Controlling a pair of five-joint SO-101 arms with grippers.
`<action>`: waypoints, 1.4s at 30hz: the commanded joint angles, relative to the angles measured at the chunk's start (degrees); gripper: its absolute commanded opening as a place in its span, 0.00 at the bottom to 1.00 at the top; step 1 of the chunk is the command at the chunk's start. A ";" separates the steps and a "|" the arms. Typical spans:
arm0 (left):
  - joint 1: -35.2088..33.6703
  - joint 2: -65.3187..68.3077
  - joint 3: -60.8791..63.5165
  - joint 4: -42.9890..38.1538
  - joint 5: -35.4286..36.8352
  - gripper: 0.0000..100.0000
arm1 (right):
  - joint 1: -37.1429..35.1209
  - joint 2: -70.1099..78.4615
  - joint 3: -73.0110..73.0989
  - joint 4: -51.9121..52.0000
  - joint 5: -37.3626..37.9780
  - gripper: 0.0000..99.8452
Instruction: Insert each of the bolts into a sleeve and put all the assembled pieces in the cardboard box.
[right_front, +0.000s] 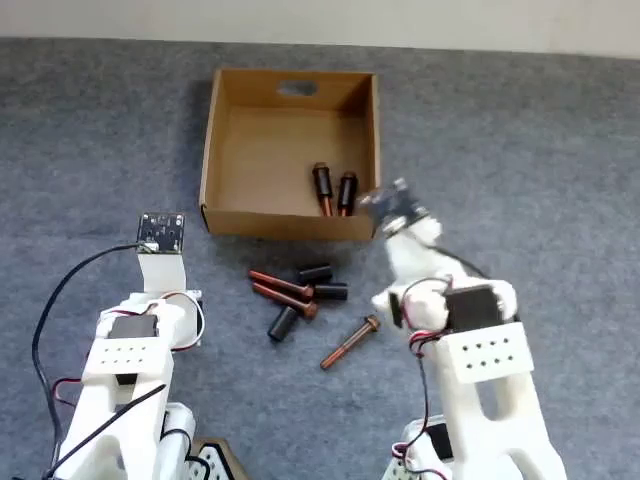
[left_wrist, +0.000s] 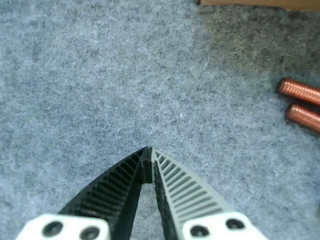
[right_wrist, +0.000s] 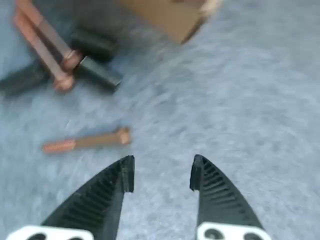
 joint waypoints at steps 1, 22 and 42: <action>-0.04 -0.92 -0.13 -0.53 -0.26 0.02 | -5.49 -0.57 1.89 -0.75 -0.09 0.18; -6.46 -1.19 -0.66 -0.79 0.00 0.01 | -32.04 10.68 5.67 -19.30 -23.82 0.18; -7.08 -1.19 -0.66 -0.79 -0.18 0.01 | -32.66 37.23 -8.48 -27.03 -23.38 0.18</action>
